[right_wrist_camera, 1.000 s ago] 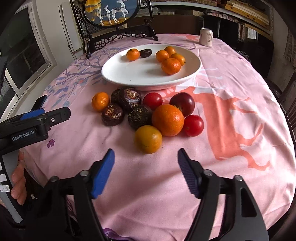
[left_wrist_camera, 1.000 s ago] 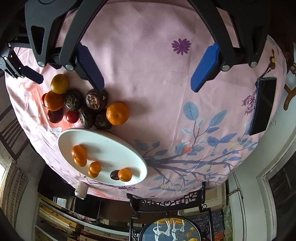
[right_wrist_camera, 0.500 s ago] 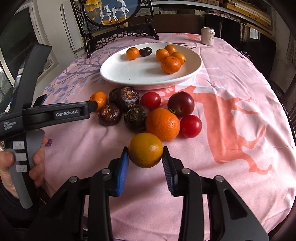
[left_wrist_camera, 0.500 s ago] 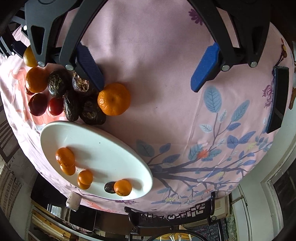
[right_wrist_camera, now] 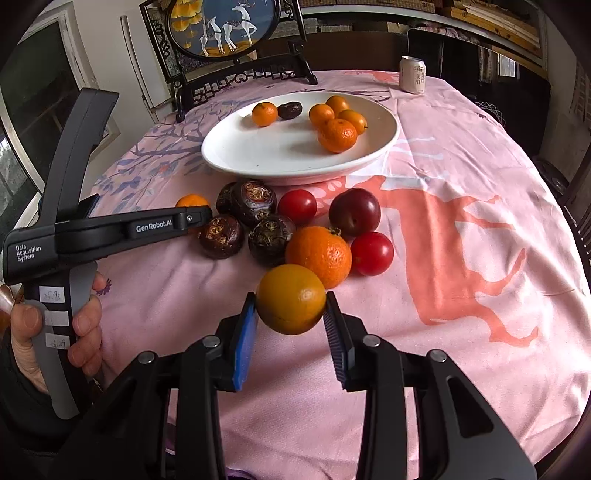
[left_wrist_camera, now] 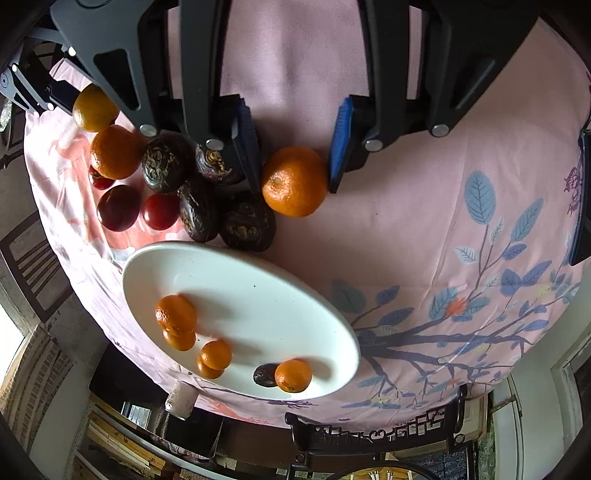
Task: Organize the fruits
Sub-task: 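Grasp a yellow-orange fruit with the right tool while the left tool grasps a mandarin, then carry both fruits onto the white plate and open both tools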
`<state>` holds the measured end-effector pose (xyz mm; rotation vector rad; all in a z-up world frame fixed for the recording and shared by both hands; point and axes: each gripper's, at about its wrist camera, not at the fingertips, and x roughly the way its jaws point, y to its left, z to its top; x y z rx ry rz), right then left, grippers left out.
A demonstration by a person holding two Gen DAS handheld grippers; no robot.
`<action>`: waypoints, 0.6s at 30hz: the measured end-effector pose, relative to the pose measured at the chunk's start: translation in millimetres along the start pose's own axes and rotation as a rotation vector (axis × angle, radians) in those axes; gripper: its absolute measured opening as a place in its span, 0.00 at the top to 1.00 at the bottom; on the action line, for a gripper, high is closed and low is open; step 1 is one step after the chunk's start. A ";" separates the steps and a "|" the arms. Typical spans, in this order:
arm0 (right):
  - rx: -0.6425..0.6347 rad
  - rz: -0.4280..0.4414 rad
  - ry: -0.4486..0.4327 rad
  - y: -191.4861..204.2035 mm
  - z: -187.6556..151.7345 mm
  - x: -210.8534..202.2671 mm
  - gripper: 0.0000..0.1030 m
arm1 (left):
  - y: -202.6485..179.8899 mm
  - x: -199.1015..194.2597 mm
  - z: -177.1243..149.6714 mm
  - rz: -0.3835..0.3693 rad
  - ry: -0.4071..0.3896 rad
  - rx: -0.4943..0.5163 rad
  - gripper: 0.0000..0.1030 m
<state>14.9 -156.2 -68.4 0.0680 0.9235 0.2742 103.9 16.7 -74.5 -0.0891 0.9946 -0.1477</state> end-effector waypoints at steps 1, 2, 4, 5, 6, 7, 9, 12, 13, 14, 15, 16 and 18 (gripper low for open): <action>0.001 0.000 -0.004 0.2 0.6 -1.2 0.65 | 1.8 -2.9 -1.3 -0.005 -0.001 -0.006 0.66; 0.000 0.001 -0.007 0.4 1.0 -2.4 0.65 | 2.7 -6.8 -3.1 -0.015 -0.003 -0.011 0.66; 0.000 0.006 -0.012 1.3 1.7 -4.5 0.65 | 3.1 -16.8 -6.5 -0.028 -0.016 -0.009 0.66; -0.001 0.008 -0.014 1.9 2.4 -5.1 0.65 | 2.2 -22.1 -7.8 -0.032 -0.024 -0.004 0.66; -0.002 0.009 -0.016 2.5 2.5 -5.9 0.65 | 0.9 -28.0 -9.4 -0.034 -0.033 0.002 0.66; -0.002 0.009 -0.018 3.0 2.6 -6.5 0.65 | 0.0 -33.6 -10.8 -0.037 -0.040 0.006 0.66; -0.004 0.011 -0.023 3.8 2.6 -8.2 0.65 | -1.3 -43.6 -12.9 -0.048 -0.051 0.014 0.66; -0.008 0.014 -0.026 6.0 3.1 -9.9 0.65 | -3.7 -56.6 -13.7 -0.063 -0.072 0.026 0.66; -0.010 0.015 -0.026 7.0 3.2 -10.0 0.65 | -4.7 -60.2 -13.6 -0.064 -0.079 0.029 0.66; -0.009 0.020 -0.025 7.1 3.6 -10.0 0.65 | -4.9 -63.5 -12.7 -0.064 -0.086 0.030 0.66; -0.009 0.024 -0.027 7.4 4.0 -11.0 0.65 | -4.9 -65.7 -11.7 -0.066 -0.091 0.031 0.66; -0.010 0.023 -0.030 7.7 4.9 -12.1 0.65 | -5.3 -67.8 -10.0 -0.067 -0.096 0.031 0.66; -0.015 0.023 -0.037 7.6 8.5 -14.1 0.65 | -6.6 -70.5 -4.5 -0.061 -0.105 0.038 0.66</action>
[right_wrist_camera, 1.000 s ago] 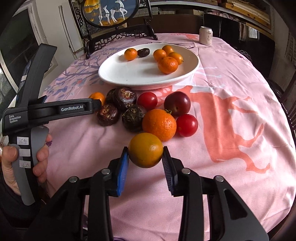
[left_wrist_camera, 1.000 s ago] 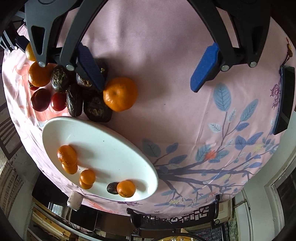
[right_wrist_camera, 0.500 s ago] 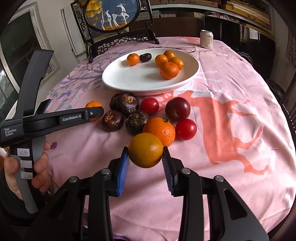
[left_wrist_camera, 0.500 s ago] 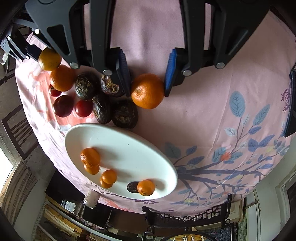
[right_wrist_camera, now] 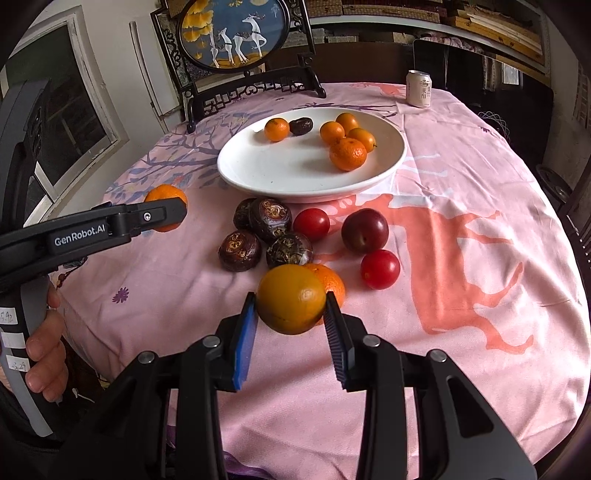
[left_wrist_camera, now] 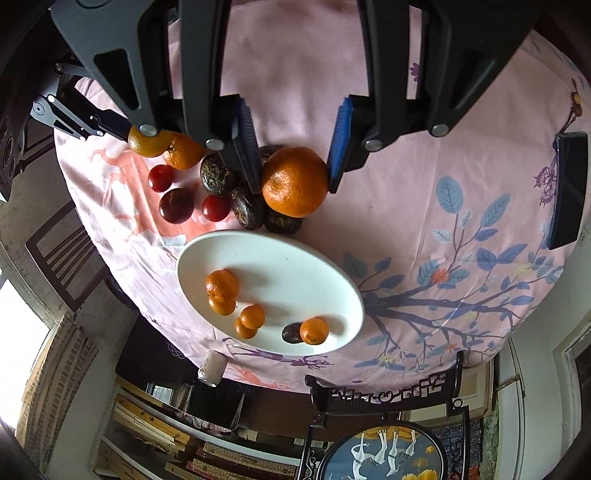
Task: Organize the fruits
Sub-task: 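Carry both fruits onto the white plate and open both tools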
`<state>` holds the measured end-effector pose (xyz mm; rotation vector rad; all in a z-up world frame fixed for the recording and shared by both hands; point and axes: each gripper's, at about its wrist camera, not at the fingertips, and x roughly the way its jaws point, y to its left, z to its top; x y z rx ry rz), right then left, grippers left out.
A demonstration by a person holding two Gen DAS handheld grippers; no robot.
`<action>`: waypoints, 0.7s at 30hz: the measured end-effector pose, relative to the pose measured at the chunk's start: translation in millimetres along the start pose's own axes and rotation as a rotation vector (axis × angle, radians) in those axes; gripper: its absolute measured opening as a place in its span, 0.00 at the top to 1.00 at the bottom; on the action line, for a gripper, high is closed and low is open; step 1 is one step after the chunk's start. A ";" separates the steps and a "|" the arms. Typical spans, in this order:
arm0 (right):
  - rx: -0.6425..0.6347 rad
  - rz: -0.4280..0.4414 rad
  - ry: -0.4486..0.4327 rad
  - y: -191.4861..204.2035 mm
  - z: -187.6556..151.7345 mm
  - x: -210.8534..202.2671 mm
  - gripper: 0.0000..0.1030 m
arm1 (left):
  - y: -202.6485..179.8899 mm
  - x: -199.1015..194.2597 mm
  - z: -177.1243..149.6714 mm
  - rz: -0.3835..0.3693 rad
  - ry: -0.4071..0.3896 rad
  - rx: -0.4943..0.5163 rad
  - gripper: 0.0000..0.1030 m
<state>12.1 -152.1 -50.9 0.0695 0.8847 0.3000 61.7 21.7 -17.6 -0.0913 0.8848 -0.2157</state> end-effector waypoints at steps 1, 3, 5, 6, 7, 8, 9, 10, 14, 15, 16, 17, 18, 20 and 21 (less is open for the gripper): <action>-0.001 -0.001 -0.003 -0.6 2.4 0.1 0.65 | -1.0 -0.2 3.0 0.003 -0.002 0.006 0.66; -0.007 0.001 -0.008 -1.6 9.2 0.3 0.65 | -1.7 0.8 10.6 0.000 0.002 0.008 0.66; -0.017 0.005 -0.011 -2.4 18.1 2.4 0.65 | -2.0 5.9 20.7 0.002 0.007 0.016 0.66; -0.023 0.004 -0.013 -2.7 24.5 4.4 0.65 | -2.2 9.8 27.0 0.009 0.011 0.020 0.66; -0.030 0.003 -0.014 -4.1 32.2 7.4 0.65 | -2.3 14.7 34.5 0.011 0.017 0.022 0.66; -0.037 0.003 -0.015 -5.7 42.0 11.3 0.65 | -1.7 21.1 44.1 0.009 0.028 0.020 0.66; -0.041 0.010 -0.015 -8.2 53.8 15.7 0.65 | -0.7 28.6 55.3 0.005 0.040 0.019 0.66; -0.043 0.024 -0.014 -10.9 66.1 20.9 0.65 | -0.1 36.1 66.0 0.007 0.050 0.018 0.66; -0.074 0.020 -0.025 -20.0 120.6 47.7 0.65 | -3.9 75.2 118.3 0.063 0.076 0.017 0.65; -0.079 -0.025 -0.030 -24.3 134.3 56.3 0.65 | -4.9 86.3 130.6 0.085 0.082 0.015 0.65; -0.076 -0.070 -0.032 -30.8 147.5 65.8 0.65 | -5.2 96.9 141.1 0.102 0.088 0.009 0.65; -0.069 -0.100 -0.033 -38.4 159.5 75.3 0.65 | -6.3 108.0 151.0 0.115 0.094 0.006 0.65; -0.062 -0.117 -0.028 -46.1 170.6 86.3 0.65 | -7.8 118.9 159.2 0.118 0.101 0.006 0.65; -0.058 -0.144 -0.012 -60.2 186.6 107.4 0.65 | -12.0 138.7 172.9 0.115 0.117 0.007 0.65; -0.059 -0.156 0.000 -65.5 192.3 117.2 0.65 | -13.3 146.9 177.9 0.113 0.125 0.007 0.65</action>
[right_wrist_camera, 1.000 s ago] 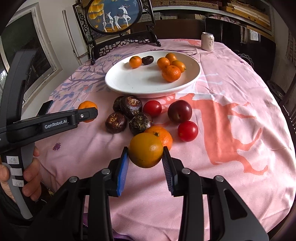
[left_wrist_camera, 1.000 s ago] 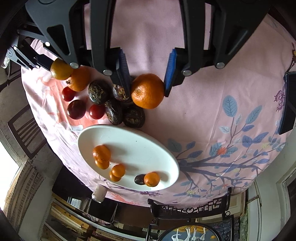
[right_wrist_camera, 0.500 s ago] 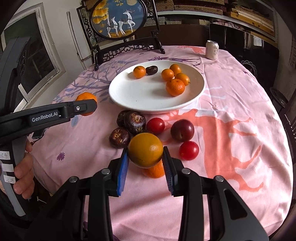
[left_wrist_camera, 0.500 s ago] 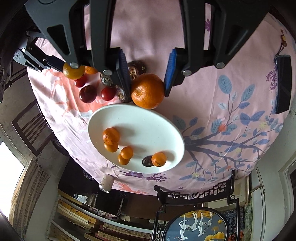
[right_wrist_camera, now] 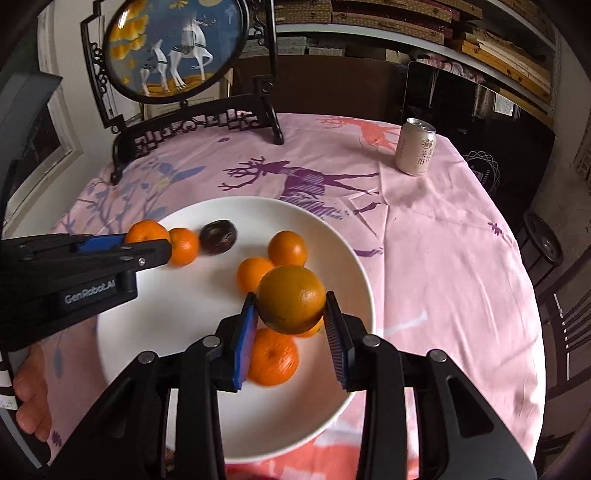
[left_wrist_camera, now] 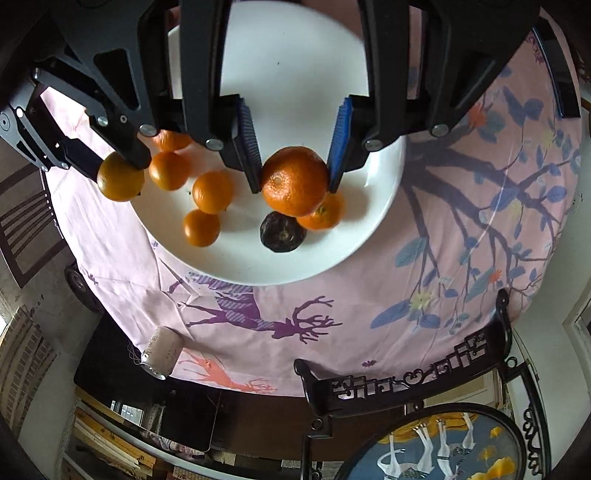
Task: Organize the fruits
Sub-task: 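Carry both fruits onto the white plate and open both tools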
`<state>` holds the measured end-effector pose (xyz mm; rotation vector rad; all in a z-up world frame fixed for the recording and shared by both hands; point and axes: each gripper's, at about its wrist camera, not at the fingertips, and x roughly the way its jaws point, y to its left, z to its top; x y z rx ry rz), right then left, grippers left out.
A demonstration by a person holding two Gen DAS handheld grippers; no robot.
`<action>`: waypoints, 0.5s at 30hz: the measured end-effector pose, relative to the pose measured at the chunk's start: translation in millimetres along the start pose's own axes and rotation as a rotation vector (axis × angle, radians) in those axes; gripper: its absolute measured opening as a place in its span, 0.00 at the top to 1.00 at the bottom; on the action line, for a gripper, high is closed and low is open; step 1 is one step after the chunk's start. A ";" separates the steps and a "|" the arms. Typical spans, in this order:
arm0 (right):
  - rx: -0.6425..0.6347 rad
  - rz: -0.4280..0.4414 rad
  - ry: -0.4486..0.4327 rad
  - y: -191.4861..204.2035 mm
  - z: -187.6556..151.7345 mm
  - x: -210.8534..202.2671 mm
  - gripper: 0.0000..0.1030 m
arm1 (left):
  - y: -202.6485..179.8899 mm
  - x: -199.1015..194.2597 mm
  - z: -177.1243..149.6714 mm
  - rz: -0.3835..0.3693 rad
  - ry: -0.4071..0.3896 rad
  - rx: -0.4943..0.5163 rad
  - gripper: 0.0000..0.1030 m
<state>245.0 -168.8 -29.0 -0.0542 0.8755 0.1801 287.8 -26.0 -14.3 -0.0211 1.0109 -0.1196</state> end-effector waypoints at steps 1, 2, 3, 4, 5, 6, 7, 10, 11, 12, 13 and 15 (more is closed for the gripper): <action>0.001 -0.006 0.014 -4.0 4.0 9.0 0.65 | -2.0 7.1 5.1 -0.002 0.009 0.001 0.65; 0.006 -0.003 0.028 -7.6 6.3 16.4 0.65 | -3.7 14.3 9.8 -0.004 0.021 0.003 0.65; 0.009 0.004 0.039 -9.4 8.1 22.6 0.65 | -5.2 20.5 13.4 -0.008 0.031 0.002 0.65; 0.006 0.005 0.045 -10.1 9.1 27.0 0.65 | -6.4 26.0 16.4 -0.011 0.039 0.005 0.65; 0.001 0.004 0.046 -9.9 9.1 29.6 0.65 | -8.0 29.5 17.9 -0.014 0.044 0.007 0.65; -0.005 0.004 0.046 -9.4 9.3 31.5 0.65 | -10.0 32.1 19.3 -0.016 0.045 0.009 0.65; -0.009 0.004 0.045 -8.7 9.6 32.8 0.65 | -11.4 34.2 21.3 -0.021 0.045 0.012 0.64; -0.029 -0.023 0.042 -4.7 9.4 34.0 0.46 | -15.6 32.3 26.9 -0.024 0.026 0.022 0.30; -0.035 -0.035 0.028 -4.0 9.0 30.8 0.43 | -16.1 27.7 28.0 -0.009 0.002 0.020 0.23; -0.043 -0.048 0.014 -3.3 8.4 25.6 0.43 | -16.0 21.9 28.6 0.004 -0.024 0.019 0.22; -0.052 -0.057 0.008 -2.7 8.2 20.6 0.43 | -15.7 15.8 28.4 0.008 -0.039 0.026 0.22; -0.058 -0.064 -0.004 -1.5 6.6 7.6 0.43 | -12.3 3.3 24.9 0.000 -0.045 0.024 0.22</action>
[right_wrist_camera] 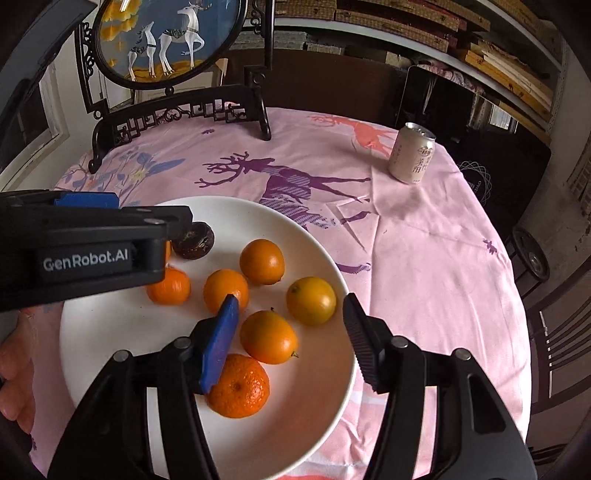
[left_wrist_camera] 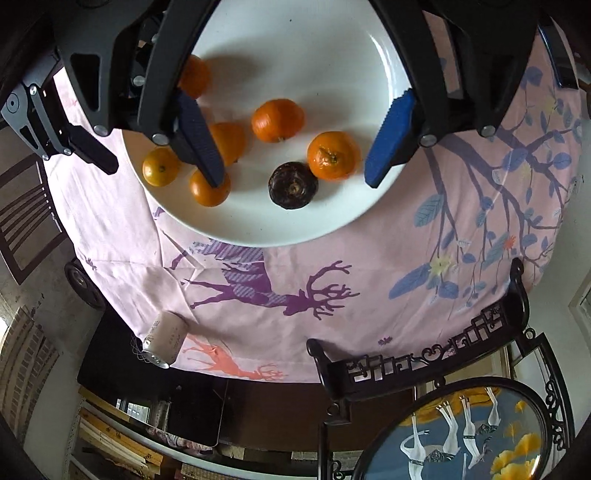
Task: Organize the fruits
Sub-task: 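Carry both fruits onto the white plate and open both tools, then grasp an orange with the right tool while the left tool grasps a dark brown fruit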
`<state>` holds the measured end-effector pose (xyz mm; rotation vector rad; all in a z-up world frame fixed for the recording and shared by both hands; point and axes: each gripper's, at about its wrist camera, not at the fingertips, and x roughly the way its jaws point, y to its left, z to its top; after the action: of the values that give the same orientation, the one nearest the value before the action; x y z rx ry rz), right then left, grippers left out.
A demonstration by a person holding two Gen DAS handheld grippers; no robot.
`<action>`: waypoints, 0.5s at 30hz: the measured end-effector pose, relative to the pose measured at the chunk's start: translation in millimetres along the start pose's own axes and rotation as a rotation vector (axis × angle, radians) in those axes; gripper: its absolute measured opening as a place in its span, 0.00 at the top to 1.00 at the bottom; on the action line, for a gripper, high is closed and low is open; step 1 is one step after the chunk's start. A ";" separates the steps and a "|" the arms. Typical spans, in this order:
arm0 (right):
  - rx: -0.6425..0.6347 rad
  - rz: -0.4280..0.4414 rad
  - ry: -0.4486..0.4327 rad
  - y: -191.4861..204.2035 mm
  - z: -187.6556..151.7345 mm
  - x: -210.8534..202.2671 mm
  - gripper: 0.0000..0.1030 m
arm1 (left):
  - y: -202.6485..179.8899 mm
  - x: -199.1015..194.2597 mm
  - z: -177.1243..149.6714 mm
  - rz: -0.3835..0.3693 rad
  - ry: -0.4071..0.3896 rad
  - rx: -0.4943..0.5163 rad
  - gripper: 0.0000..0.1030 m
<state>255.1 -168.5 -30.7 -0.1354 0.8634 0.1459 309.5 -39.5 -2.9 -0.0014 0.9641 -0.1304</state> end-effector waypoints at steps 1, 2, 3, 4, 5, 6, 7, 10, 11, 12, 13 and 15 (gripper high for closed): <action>0.000 0.003 -0.005 0.4 -2.3 -8.2 0.43 | 3.2 -7.7 -4.0 -0.001 -0.005 -0.009 0.22; -0.002 0.007 -0.008 1.2 -5.9 -17.1 0.43 | 5.4 -15.9 -9.4 -0.006 -0.008 -0.013 0.22; -0.001 0.010 -0.010 2.5 -11.7 -27.5 0.43 | 7.1 -24.3 -16.4 -0.009 -0.009 -0.012 0.22; 0.000 0.015 -0.012 4.2 -18.9 -38.2 0.43 | 8.9 -34.1 -26.1 -0.011 -0.014 -0.010 0.22; 0.004 0.026 -0.012 6.5 -27.7 -49.3 0.43 | 10.3 -43.6 -36.3 -0.012 -0.019 -0.008 0.22; 0.010 0.037 -0.010 8.9 -37.3 -59.7 0.42 | 11.7 -53.2 -47.6 -0.013 -0.027 -0.008 0.21; 0.018 0.049 -0.013 12.4 -47.6 -70.1 0.40 | 13.3 -64.0 -61.0 -0.018 -0.039 -0.013 0.18; 0.045 0.079 -0.026 24.5 -83.0 -98.7 0.28 | 15.2 -90.6 -102.0 -0.033 -0.072 -0.023 0.15; 0.053 0.084 -0.034 28.9 -94.5 -107.2 0.27 | 15.3 -98.0 -116.9 -0.028 -0.078 -0.022 0.15; 0.058 0.086 -0.041 32.6 -104.5 -114.2 0.25 | 15.6 -104.5 -130.2 -0.025 -0.087 -0.022 0.15; 0.062 0.087 -0.044 36.6 -113.5 -120.2 0.24 | 16.2 -110.0 -142.6 -0.019 -0.093 -0.026 0.15; 0.069 0.081 -0.041 42.3 -127.5 -128.5 0.21 | 16.3 -117.7 -161.4 -0.018 -0.089 -0.027 0.15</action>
<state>69.9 -158.9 -16.9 -0.0330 0.8326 0.1936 112.8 -1.1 0.4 -0.0402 0.8769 -0.1334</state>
